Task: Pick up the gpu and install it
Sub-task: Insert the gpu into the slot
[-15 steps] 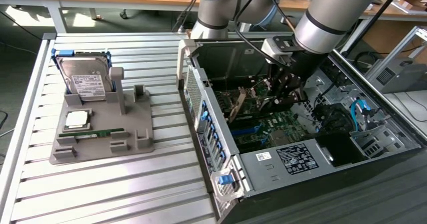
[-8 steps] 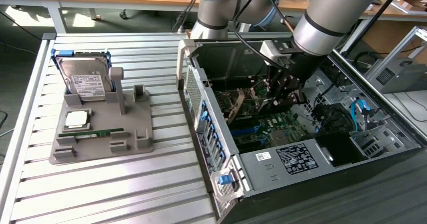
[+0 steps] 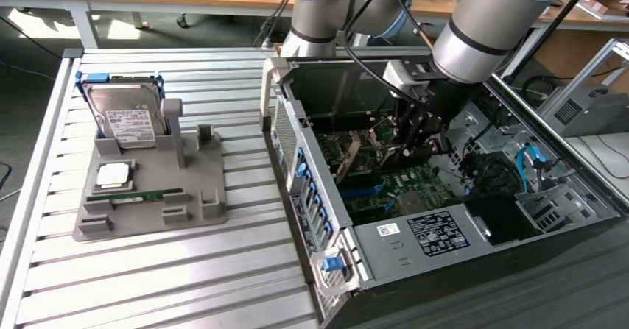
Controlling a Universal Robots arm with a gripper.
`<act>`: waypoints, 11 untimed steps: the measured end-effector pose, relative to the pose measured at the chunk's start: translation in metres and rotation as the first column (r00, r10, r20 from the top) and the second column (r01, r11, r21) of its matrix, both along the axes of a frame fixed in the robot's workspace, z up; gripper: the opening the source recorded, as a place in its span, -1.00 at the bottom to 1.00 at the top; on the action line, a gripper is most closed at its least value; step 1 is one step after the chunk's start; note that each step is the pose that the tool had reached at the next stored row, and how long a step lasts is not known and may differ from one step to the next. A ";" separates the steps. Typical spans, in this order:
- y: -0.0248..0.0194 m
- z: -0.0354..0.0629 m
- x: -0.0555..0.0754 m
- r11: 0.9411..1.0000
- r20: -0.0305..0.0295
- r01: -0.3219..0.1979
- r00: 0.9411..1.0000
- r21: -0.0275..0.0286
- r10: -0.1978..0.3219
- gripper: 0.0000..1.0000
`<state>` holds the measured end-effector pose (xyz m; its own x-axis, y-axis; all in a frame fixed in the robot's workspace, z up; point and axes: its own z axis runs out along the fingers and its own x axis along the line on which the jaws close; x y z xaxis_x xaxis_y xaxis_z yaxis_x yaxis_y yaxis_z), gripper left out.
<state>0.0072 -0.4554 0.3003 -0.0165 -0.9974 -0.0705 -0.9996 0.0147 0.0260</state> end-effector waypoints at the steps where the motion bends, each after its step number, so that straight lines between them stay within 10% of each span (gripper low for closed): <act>1: -0.0004 -0.0003 0.000 1.000 0.000 0.000 1.000 0.000 0.000 -0.47; 11: -0.0032 -0.0016 -0.001 1.000 0.000 0.000 1.000 0.000 0.000 -0.47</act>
<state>0.0066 -0.4586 0.2987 -0.0165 -0.9974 -0.0706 -0.9996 0.0147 0.0260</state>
